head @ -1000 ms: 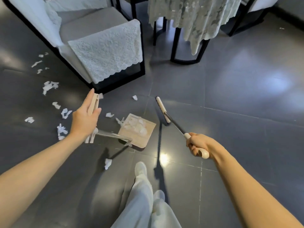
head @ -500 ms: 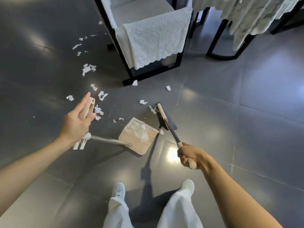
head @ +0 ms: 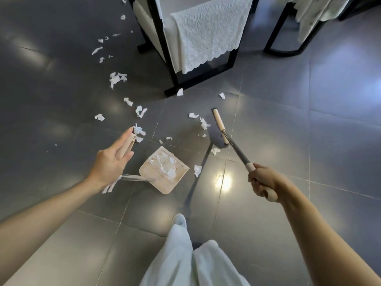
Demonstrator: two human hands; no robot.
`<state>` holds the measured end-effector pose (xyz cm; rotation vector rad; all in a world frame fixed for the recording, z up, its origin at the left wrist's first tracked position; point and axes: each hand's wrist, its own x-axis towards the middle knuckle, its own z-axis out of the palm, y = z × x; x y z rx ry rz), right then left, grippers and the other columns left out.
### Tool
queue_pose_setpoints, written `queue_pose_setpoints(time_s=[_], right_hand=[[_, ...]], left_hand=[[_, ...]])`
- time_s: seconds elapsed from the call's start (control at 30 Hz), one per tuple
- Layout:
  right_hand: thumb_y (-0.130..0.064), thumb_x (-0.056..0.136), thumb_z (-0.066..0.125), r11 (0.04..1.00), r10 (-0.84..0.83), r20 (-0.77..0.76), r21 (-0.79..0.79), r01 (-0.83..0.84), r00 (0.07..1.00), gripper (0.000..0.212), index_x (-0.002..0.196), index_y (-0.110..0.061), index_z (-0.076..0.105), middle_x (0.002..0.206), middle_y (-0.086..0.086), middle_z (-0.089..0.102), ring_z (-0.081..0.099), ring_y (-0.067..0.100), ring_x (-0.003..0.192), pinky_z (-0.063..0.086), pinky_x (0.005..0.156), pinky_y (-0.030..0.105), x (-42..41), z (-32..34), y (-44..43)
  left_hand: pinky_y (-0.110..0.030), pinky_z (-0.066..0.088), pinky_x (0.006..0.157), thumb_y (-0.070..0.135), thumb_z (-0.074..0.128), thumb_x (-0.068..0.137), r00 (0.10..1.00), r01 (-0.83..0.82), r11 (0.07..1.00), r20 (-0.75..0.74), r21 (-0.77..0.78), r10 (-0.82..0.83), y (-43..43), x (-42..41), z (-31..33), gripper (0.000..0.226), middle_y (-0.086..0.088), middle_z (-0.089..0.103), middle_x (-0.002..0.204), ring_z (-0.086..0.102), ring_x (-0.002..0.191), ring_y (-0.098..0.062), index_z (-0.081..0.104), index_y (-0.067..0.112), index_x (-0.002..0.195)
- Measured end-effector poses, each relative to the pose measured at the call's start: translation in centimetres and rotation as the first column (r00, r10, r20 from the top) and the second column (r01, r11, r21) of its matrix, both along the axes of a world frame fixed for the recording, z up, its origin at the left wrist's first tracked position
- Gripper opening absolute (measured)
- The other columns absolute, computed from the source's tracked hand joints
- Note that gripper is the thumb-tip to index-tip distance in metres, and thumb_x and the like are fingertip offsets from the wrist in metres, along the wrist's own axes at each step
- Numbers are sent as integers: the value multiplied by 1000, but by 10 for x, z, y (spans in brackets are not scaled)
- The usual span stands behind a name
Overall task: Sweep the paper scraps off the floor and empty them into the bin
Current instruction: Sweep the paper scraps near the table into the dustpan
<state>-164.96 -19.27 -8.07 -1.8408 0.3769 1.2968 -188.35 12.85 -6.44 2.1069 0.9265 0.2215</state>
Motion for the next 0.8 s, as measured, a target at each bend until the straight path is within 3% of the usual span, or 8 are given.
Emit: queue_pose_setpoints(time_s=[0.1,0.23,0.27,0.3,0.33,0.47,0.63,0.8], right_hand=[[8,86,35,993,96,84,-79,-89,992,31,113,-3,47,61,7,41,33,10,31,31,35,16,-12,-8,-19],[5,87,36,973,187,71,-147,-175,980,31,111,-12,48,55,5,42,34,10,33,32,35,17,-25,-25,-40],[2,89,37,971,203,54,-144,-193,978,30,111,-16,46,53,4,43,35,10,33,33,35,18,-30,-28,-43],[-2,92,37,964,234,42,-141,-226,971,28,113,-19,45,54,4,44,36,9,33,33,35,18,-36,-31,-44],[-6,95,37,953,275,34,-142,-268,961,24,114,-19,45,57,5,45,36,9,33,34,35,19,-43,-32,-43],[-6,94,39,932,343,0,-123,-341,939,28,119,-18,44,68,9,48,41,11,40,38,38,22,-74,-27,-26],[4,87,37,979,199,-198,-5,-204,960,54,131,-26,45,57,3,41,33,7,37,30,33,16,-102,-3,-6],[6,87,42,981,193,-246,36,-190,950,38,97,-28,53,43,0,41,33,7,34,30,32,14,-76,29,14]], left_hand=[[7,31,81,6,64,90,999,35,999,4,19,-35,-4,-11,-10,82,20,56,127,44,115,4,32,73,125],[11,26,82,5,64,90,997,82,997,-14,2,-82,-17,-8,-24,72,45,45,115,43,114,13,34,52,136],[11,27,78,6,64,90,997,70,998,-26,6,-70,-18,-6,-28,72,38,50,115,29,89,3,33,51,137],[11,27,75,7,64,91,998,46,999,-33,8,-46,-19,-2,-31,71,28,54,113,53,85,-10,33,50,138],[12,27,74,7,63,91,999,23,1000,-30,8,-23,-19,1,-33,70,21,56,111,51,84,-9,34,48,140],[11,26,76,8,62,92,1000,29,1000,-2,-4,-29,-22,16,-35,65,26,48,120,49,93,11,39,41,142],[3,28,90,9,61,92,999,35,999,35,-11,-35,-18,40,-37,62,19,52,123,54,111,-5,40,37,144],[-21,35,100,12,61,93,999,39,999,26,3,-39,0,53,-41,63,5,59,133,57,118,-23,37,38,145]])
